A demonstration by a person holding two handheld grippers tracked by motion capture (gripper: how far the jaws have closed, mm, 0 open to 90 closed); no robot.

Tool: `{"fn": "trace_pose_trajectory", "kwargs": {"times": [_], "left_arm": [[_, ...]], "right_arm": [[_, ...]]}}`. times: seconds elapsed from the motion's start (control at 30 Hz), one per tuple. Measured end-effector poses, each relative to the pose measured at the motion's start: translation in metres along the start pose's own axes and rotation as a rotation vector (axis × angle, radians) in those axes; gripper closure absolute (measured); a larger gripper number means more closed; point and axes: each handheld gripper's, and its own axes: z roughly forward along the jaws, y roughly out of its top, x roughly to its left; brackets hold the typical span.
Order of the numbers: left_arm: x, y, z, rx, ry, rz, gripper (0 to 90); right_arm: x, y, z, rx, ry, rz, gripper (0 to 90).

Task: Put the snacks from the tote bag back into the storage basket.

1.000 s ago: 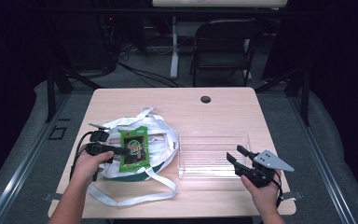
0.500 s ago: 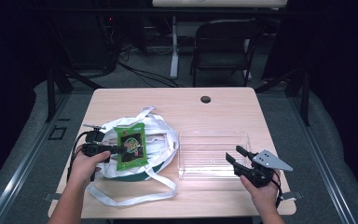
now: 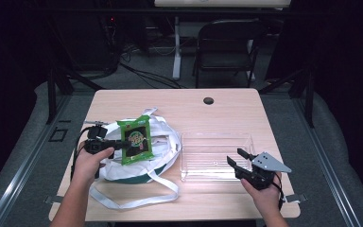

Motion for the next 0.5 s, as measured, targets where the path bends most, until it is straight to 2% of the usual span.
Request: {"fn": "trace_pose_trajectory", "kwargs": {"times": [0.23, 0.37, 0.5], "left_arm": [[-0.009, 0.006, 0.001, -0.041, 0.000, 0.042, 71.8], [-0.013, 0.009, 0.002, -0.049, 0.023, 0.070, 71.8], [-0.015, 0.011, 0.002, -0.064, 0.016, 0.071, 71.9]], "right_arm": [[0.004, 0.002, 0.000, 0.010, 0.002, -0.040, 50.0], [0.005, 0.003, 0.000, 0.010, -0.001, -0.051, 49.9], [0.005, 0.004, 0.000, 0.006, 0.002, -0.049, 49.7]]}}
